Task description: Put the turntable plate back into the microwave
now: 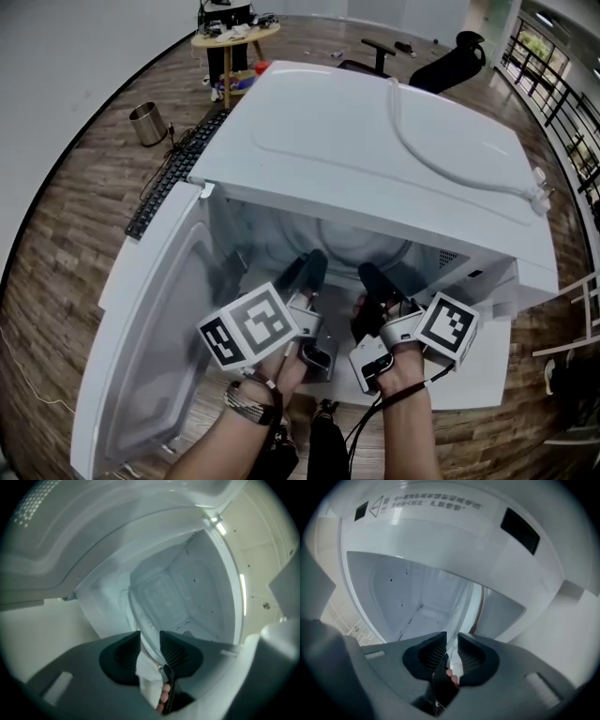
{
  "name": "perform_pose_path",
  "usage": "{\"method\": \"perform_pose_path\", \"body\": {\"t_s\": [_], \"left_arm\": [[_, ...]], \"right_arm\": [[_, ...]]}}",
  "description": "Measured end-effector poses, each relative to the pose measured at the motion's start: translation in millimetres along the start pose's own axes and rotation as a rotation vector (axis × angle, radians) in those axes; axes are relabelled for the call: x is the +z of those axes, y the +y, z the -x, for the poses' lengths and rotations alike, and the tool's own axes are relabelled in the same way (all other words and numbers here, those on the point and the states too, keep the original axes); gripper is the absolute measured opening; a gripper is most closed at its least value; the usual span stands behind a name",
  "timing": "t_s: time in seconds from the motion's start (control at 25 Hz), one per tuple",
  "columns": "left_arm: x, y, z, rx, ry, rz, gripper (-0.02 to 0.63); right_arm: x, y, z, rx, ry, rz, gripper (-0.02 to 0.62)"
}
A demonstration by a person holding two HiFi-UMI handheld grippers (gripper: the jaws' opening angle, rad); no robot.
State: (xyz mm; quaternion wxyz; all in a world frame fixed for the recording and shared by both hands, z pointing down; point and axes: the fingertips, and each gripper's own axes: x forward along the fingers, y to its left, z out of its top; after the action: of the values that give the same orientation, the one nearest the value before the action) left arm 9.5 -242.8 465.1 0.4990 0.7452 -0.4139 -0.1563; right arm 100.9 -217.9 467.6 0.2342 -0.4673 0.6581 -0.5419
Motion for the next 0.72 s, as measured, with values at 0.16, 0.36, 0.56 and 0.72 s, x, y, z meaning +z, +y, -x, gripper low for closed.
{"method": "perform_pose_path", "body": {"t_s": [0.16,0.36,0.56,0.72], "left_arm": [[0.4,1.7,1.0,0.009,0.007,0.005,0.109],[4.0,6.0,2.8,0.034,-0.037,0.017,0.087],[4.3,6.0,0.9,0.058,-0.006,-0.047,0.084],[5.7,5.3,-3.0,0.066,0.031,-0.065,0.08]], "right_arm": [[-2.4,-1.0,2.1,0.009,0.002,-0.006,0.08],[-0.4,-3.3,9.0,0.012,-0.002,-0.008,0.08],[-0.1,-1.9,4.8,0.018,-0.004,0.004,0.078],[0.0,-0.6,2.0,0.01,-0.013,0.003,0.077]]}}
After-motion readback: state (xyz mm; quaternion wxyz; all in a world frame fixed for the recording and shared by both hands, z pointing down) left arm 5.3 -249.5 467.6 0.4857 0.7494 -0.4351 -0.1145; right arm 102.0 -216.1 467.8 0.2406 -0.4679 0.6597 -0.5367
